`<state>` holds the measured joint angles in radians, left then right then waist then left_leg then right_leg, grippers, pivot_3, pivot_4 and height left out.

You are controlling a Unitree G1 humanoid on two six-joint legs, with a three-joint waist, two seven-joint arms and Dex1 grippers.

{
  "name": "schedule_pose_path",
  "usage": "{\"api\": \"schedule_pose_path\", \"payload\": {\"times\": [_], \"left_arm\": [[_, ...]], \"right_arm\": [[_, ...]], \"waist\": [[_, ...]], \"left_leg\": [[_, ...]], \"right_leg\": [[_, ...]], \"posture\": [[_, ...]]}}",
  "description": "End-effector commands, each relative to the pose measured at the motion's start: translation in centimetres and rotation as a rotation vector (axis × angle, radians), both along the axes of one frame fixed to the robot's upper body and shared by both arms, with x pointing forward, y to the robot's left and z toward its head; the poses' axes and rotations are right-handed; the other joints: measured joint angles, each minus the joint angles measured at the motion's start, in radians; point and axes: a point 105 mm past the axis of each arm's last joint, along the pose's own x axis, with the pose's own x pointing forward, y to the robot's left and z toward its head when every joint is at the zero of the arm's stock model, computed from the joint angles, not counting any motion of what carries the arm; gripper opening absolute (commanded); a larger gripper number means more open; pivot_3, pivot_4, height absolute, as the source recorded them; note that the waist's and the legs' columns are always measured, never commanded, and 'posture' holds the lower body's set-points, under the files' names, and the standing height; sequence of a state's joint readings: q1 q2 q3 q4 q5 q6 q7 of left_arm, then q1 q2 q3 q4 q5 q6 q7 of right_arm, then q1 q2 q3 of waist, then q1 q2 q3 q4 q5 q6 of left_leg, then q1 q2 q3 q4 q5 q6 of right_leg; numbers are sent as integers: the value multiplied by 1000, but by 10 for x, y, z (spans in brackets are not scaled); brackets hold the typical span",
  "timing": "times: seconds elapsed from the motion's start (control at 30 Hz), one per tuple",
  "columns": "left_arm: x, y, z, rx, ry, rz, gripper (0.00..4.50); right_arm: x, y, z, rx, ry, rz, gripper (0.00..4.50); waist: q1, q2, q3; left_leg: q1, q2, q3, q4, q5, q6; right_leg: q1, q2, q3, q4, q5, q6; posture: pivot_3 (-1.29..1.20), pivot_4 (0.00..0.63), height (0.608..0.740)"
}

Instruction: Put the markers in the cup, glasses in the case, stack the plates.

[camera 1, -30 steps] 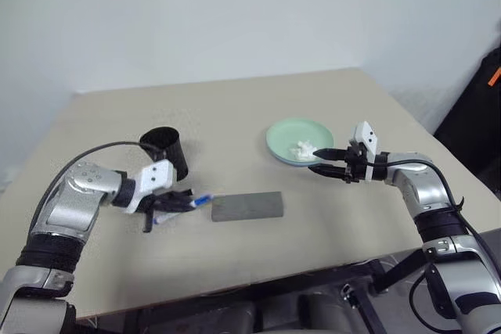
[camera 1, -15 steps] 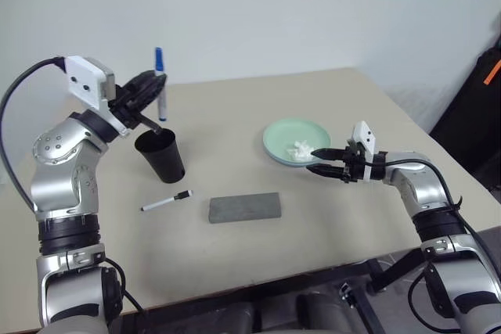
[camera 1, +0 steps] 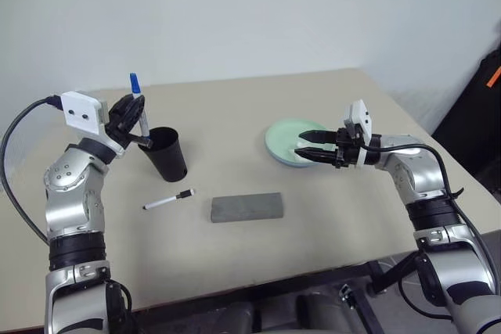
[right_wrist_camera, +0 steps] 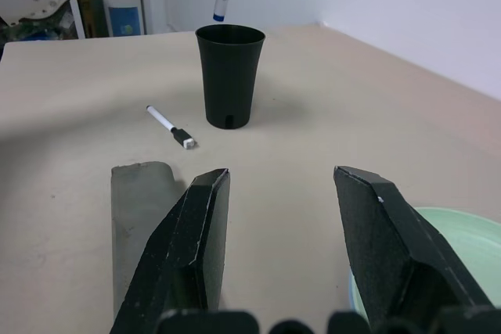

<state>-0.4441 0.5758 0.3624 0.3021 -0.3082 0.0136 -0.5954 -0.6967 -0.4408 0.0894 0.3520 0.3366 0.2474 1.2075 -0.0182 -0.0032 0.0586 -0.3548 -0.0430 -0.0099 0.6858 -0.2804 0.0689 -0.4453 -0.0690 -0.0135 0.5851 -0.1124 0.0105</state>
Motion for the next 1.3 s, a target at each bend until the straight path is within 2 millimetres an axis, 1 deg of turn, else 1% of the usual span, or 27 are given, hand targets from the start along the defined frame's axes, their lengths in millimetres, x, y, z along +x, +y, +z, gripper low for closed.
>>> {"api": "schedule_pose_path", "payload": {"times": [0.03,0.3,0.57,0.6,0.67,0.77,0.83,1.03,1.1,1.13,1.23,1.3], "left_arm": [[6,-3,14,3,-58,-9,86],[18,-7,-2,-23,-18,-29,86],[20,-8,-13,-49,6,-37,86],[20,-8,-13,-52,7,-36,806],[19,-8,-15,-54,10,-34,1342],[18,-7,-16,-48,8,-28,2412],[17,-7,-16,-54,4,-29,3039],[15,-5,-11,-52,-10,-35,3039],[14,-7,1,-56,-36,-70,3039],[12,-9,7,-55,-45,-99,3039],[1,-29,24,-24,-29,-279,3039],[-9,-42,27,11,17,-398,3039]], "right_arm": [[-2,1,21,42,-65,13,2321],[-3,1,24,49,-77,9,2321],[-3,0,23,46,-78,1,2321],[-3,0,23,46,-78,1,2321],[-3,0,23,45,-78,1,2321],[-3,0,22,43,-78,2,2321],[-2,1,22,41,-78,3,2321],[-2,2,21,38,-79,7,2321],[-2,2,21,38,-79,7,2321],[-2,2,21,37,-80,7,2321],[-2,2,21,36,-80,7,2321],[-2,2,21,35,-81,7,2321]], "waist": [[0,0,0],[0,0,0],[0,0,0],[0,0,0],[0,0,0],[0,0,0],[0,0,0],[0,0,0],[0,0,0],[0,-1,0],[-1,-2,0],[-2,-2,0]], "left_leg": [[0,0,0,0,0,0],[-1,0,0,0,0,0],[-1,0,0,0,0,0],[-1,0,0,0,0,0],[-1,0,0,0,0,0],[-2,0,0,0,0,0],[-1,0,0,0,0,0],[-2,0,0,0,0,0],[-2,0,0,0,0,0],[-2,0,0,0,0,0],[-3,0,0,0,0,0],[-4,0,0,0,0,0]], "right_leg": [[0,0,0,0,0,0],[0,0,-1,0,0,0],[-1,0,-1,0,0,0],[-1,0,-1,0,0,0],[-1,0,-1,0,0,0],[-1,0,-1,0,0,0],[-1,0,-1,0,0,0],[-1,0,-1,0,0,0],[-1,0,-1,-1,0,0],[-1,0,-1,-1,0,0],[-2,0,-1,-1,0,0],[-2,0,-1,-1,0,0]], "posture": [[0,0,740],[0,0,740],[0,0,740],[0,0,740],[0,0,740],[0,0,740],[0,0,740],[0,0,740],[0,0,740],[0,0,740],[0,0,740],[0,0,740]]}}
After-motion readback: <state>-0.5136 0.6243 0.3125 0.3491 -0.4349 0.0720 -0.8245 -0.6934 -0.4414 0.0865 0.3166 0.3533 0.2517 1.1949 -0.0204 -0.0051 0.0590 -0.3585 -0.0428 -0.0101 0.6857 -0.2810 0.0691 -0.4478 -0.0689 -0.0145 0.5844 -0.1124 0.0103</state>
